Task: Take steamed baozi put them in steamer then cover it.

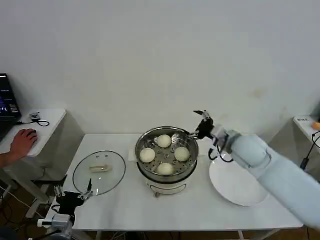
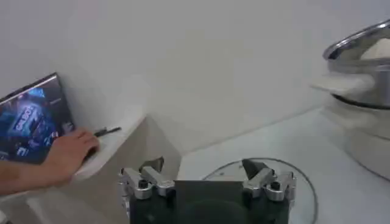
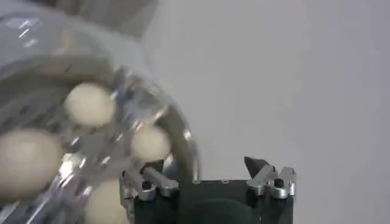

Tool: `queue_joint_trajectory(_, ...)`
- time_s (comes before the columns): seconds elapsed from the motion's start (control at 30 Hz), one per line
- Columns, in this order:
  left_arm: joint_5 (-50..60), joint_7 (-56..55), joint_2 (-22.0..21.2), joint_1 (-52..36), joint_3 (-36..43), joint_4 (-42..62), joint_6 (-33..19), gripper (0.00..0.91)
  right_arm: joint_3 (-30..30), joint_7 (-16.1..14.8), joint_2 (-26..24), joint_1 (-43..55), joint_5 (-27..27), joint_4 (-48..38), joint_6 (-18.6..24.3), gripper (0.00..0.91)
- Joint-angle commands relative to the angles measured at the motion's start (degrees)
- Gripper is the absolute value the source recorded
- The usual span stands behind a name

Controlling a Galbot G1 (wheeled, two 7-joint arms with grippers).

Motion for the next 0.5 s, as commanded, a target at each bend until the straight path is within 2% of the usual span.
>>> queue_joint_trajectory(0.03, 9.01, 0.23, -0.49, -0.08, 1.76, 2.50, -8.18, 0.907, 52.19, 4.41, 19.83, -45.74, -7.95, 4.45, 21.58, 0.907)
queue_joint_trajectory(0.1, 13.33, -0.25, -0.46, -0.22, 1.56, 3.09, -9.59, 0.907, 56.57, 1.46, 24.31, -48.26, -7.65, 4.30, 23.65, 0.907)
queue_joint_trajectory(0.13, 16.81, -0.77, -0.24, -0.29, 1.37, 3.44, -10.60, 0.907, 59.34, -1.94, 27.18, -50.07, -6.39, 4.40, 24.53, 0.907)
queue_joint_trajectory(0.17, 19.03, -0.98, -0.11, -0.34, 1.25, 3.61, -11.21, 0.907, 60.29, -2.57, 28.50, -51.77, -5.98, 4.49, 24.89, 0.907)
queue_joint_trajectory(0.2, 21.89, -1.50, 0.12, -0.44, 1.03, 4.01, -12.10, 0.907, 62.15, -4.17, 30.12, -53.65, -5.00, 4.77, 24.76, 0.907)
queue_joint_trajectory(0.23, 28.22, -2.86, 0.38, -0.63, 0.86, 4.66, -12.87, 0.907, 64.81, -5.44, 32.62, -55.73, -0.91, 5.75, 22.35, 0.907)
queue_joint_trajectory(0.27, 33.82, -4.60, 0.36, -0.89, 0.56, 5.66, -14.72, 0.907, 66.35, -5.12, 33.84, -57.81, 3.01, 6.90, 20.13, 0.907)
queue_joint_trajectory(0.3, 39.17, -5.71, 0.21, -1.15, 0.33, 6.51, -15.55, 0.907, 67.42, -4.86, 34.66, -58.96, 4.82, 7.40, 19.29, 0.907)
queue_joint_trajectory(0.33, 46.56, -7.04, -0.29, -1.84, -0.39, 7.70, -19.09, 0.907, 68.66, -5.37, 35.29, -60.91, 5.41, 7.45, 19.22, 0.907)
queue_joint_trajectory(0.43, 53.51, -8.72, 0.81, -2.70, 0.80, 11.44, -19.12, 0.907, 70.12, -6.62, 34.90, -64.23, 1.26, 7.09, 20.94, 0.907)
queue_joint_trajectory(0.5, 57.92, -8.95, 1.33, -4.01, 1.97, 13.99, -19.08, 0.907, 70.37, -6.80, 34.96, -65.42, 2.09, 7.84, 20.68, 0.907)
